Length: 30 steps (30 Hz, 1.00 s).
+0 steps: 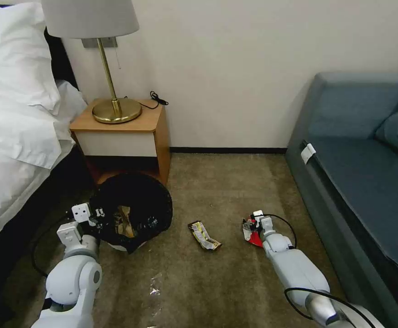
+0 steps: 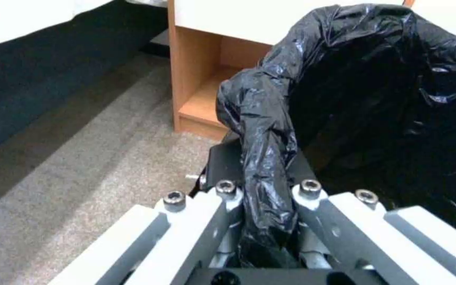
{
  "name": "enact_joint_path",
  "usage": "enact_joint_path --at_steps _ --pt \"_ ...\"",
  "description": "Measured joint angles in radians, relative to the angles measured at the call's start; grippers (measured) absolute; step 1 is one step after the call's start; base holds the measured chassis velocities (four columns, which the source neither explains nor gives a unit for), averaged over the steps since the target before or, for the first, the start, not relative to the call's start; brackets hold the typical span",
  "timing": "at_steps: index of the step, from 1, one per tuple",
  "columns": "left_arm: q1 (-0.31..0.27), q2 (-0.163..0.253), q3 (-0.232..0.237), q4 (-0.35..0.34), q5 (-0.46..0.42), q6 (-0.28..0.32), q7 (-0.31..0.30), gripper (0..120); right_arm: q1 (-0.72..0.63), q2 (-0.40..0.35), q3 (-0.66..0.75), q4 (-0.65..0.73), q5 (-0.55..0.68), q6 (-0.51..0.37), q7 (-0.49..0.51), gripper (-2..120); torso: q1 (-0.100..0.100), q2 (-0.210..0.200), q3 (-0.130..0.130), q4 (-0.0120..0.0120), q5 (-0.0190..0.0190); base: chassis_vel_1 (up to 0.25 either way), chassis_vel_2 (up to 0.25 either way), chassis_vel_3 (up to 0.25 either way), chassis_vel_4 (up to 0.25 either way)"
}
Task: Pick up the trash bin, then pick up the garbage on the floor and place it into the trash bin.
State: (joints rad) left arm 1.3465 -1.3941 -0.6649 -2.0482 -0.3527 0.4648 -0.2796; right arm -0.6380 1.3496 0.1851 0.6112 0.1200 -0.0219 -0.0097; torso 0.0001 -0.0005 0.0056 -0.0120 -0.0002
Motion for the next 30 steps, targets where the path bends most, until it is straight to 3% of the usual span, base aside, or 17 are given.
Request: enact_joint_path --at_steps 13,30 --pt "0.008 0.0 -0.013 -0.011 -0.004 -0.001 -0.008 4 -0.015 0.026 0.047 -0.045 -0.049 0.035 -0.036 98 0.0 0.0 0.0 0.0 -0.0001 0.0 0.0 0.0 0.0" --pt "-0.004 -0.001 -0.01 0.002 -0.008 -0.005 -0.01 4 -0.017 0.034 0.073 -0.062 -0.066 0.067 -0.036 34 0.0 0.0 0.0 0.0 0.0 0.0 0.0 0.0 0.0"
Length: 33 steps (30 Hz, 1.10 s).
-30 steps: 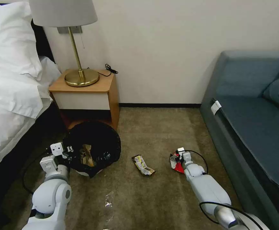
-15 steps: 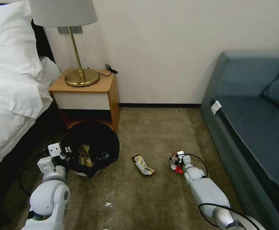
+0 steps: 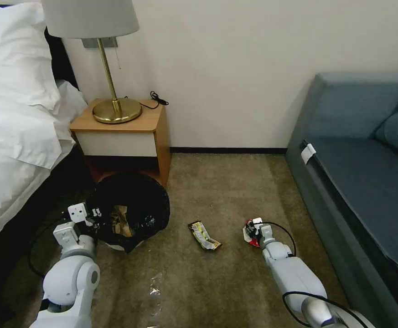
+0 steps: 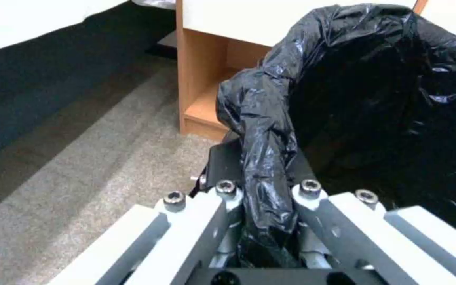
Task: Pick up the trash bin, then pick up the garbage on the floor and place it into the trash bin.
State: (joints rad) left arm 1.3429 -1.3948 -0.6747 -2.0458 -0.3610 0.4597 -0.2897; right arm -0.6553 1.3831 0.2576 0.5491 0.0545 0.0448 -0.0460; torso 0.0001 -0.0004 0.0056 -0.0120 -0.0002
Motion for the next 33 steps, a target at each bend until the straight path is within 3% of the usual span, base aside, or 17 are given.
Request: enact_joint_path --at_steps 9,21,26,33 --pt "0.002 -0.002 -0.001 0.004 -0.002 -0.002 -0.001 4 0.008 0.004 0.009 0.0 -0.001 0.009 0.002 1 0.0 0.0 0.0 0.0 0.0 0.0 0.0 0.0 0.0" --pt "0.003 -0.008 -0.004 0.013 -0.002 -0.008 -0.001 4 0.015 0.004 -0.059 0.112 0.076 0.072 0.05 0 0.0 0.0 0.0 -0.0001 0.0 0.0 0.0 0.0 0.0" --pt "-0.007 -0.02 0.005 0.027 0.004 -0.009 -0.001 4 0.025 -0.011 -0.225 0.405 0.247 0.085 0.148 0 0.0 0.0 0.0 0.0001 -0.0003 0.0 0.0 0.0 0.0" --pt "-0.014 -0.027 0.012 0.036 0.008 -0.013 0.0 4 0.055 -0.011 -0.384 0.629 0.378 0.085 0.26 0 0.0 0.0 0.0 0.0002 -0.0002 0.0 0.0 0.0 0.0"
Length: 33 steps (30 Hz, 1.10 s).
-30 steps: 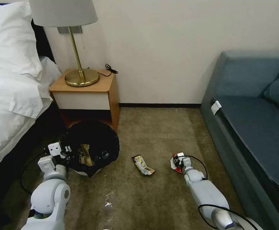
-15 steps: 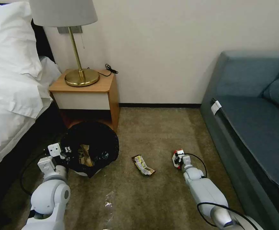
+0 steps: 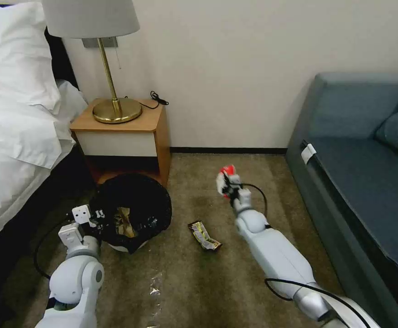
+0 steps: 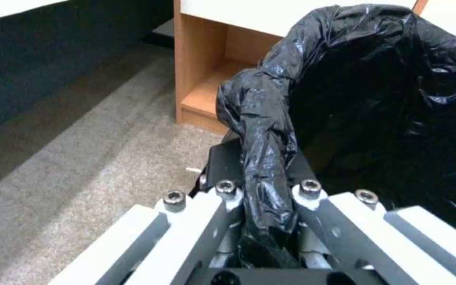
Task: Pick up the trash bin, then pick up the garbage on the floor and place it into the trash bin.
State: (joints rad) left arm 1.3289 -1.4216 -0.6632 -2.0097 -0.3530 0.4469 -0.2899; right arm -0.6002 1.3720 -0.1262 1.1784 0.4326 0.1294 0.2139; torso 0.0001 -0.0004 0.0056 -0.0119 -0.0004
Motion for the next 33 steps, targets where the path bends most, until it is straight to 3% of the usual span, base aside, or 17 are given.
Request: enact_joint_path --at_steps 6,12,22,33 --pt "-0.014 -0.003 0.009 0.005 0.001 0.0 0.0 4 0.05 -0.01 -0.149 0.21 0.082 -0.038 0.093 0 0.0 0.0 0.0 -0.0001 0.0 0.0 0.0 0.0 0.0" --pt "-0.022 -0.01 0.015 0.02 0.009 -0.009 -0.001 4 0.093 -0.008 -0.245 0.322 0.159 -0.084 0.181 0 0.0 0.0 0.0 -0.0001 0.0001 0.0 0.0 0.0 0.0" --pt "-0.034 -0.017 0.019 0.024 0.011 -0.01 -0.001 4 0.095 0.012 -0.361 0.388 0.194 -0.089 0.195 0 0.0 0.0 0.0 -0.0001 0.0002 0.0 0.0 0.0 0.0" --pt "-0.04 -0.032 0.029 0.033 0.023 -0.011 -0.001 4 0.064 0.021 -0.397 0.393 0.176 -0.091 0.182 0 0.0 0.0 0.0 -0.0002 0.0001 0.0 0.0 0.0 0.0"
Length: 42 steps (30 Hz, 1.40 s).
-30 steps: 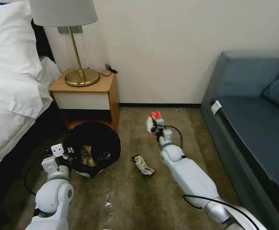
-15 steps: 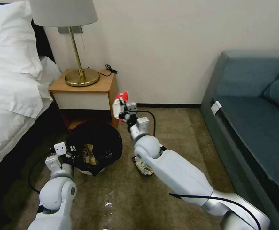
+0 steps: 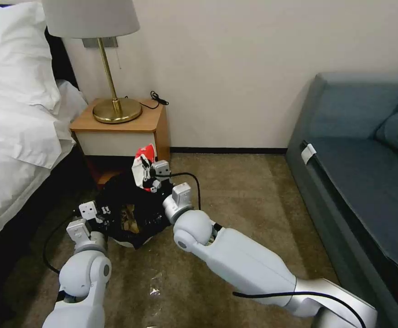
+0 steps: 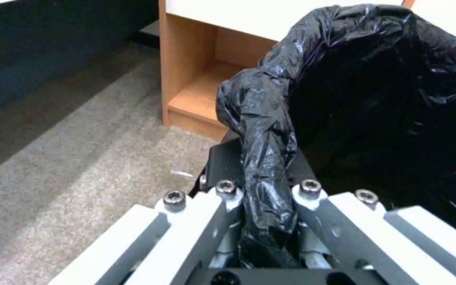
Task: Pick up the trash bin, then pick up the garbage on the floor and place it into the trash bin.
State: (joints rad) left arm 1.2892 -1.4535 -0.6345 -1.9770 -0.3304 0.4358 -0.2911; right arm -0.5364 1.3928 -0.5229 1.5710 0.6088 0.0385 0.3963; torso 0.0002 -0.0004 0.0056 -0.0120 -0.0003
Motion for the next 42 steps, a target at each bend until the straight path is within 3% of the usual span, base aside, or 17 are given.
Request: enact_joint_path --at_steps 19,21,26,28,33,35,38,42 --pt "-0.014 -0.005 0.018 0.003 0.012 0.01 -0.011 4 -0.064 0.009 -0.028 -0.032 -0.06 0.008 -0.023 2 0.0 0.0 0.0 0.0 0.0 0.0 0.0 0.0 0.0" --pt "-0.015 -0.003 0.019 0.002 0.012 0.012 -0.012 4 -0.071 0.006 -0.027 -0.032 -0.067 0.008 -0.026 16 0.0 0.0 0.0 0.0 0.0 0.0 0.0 0.0 0.0" --pt "-0.013 0.001 0.019 0.0 0.012 0.014 -0.012 4 -0.07 0.008 -0.026 -0.033 -0.069 0.008 -0.029 31 0.0 0.0 0.0 0.0 0.0001 0.0 0.0 0.0 0.0" --pt "-0.008 0.004 0.014 -0.001 0.012 0.014 -0.014 4 -0.068 0.013 -0.027 -0.033 -0.069 0.008 -0.03 44 0.0 0.0 0.0 0.0 0.0 0.0 0.0 0.0 0.0" --pt "-0.004 0.007 0.006 -0.004 0.012 0.014 -0.014 4 -0.066 0.016 -0.018 -0.034 -0.076 0.008 -0.03 57 0.0 0.0 0.0 0.0 0.0 0.0 0.0 0.0 0.0" --pt "-0.001 0.009 -0.003 -0.005 0.013 0.014 -0.014 4 -0.058 0.02 0.026 -0.043 -0.083 0.003 -0.029 68 0.0 0.0 0.0 0.0 0.0001 0.0 0.0 0.0 0.0" --pt "0.001 0.009 -0.007 -0.006 0.014 0.014 -0.014 4 -0.051 0.021 0.055 -0.051 -0.084 -0.005 -0.026 73 0.0 0.0 0.0 0.0001 0.0 0.0 0.0 0.0 0.0" --pt "0.008 0.006 -0.028 -0.008 0.015 0.007 -0.011 4 -0.03 0.01 0.167 -0.13 -0.083 -0.056 -0.012 94 0.0 0.0 0.0 0.0 0.0001 0.0 0.0 0.0 0.0"
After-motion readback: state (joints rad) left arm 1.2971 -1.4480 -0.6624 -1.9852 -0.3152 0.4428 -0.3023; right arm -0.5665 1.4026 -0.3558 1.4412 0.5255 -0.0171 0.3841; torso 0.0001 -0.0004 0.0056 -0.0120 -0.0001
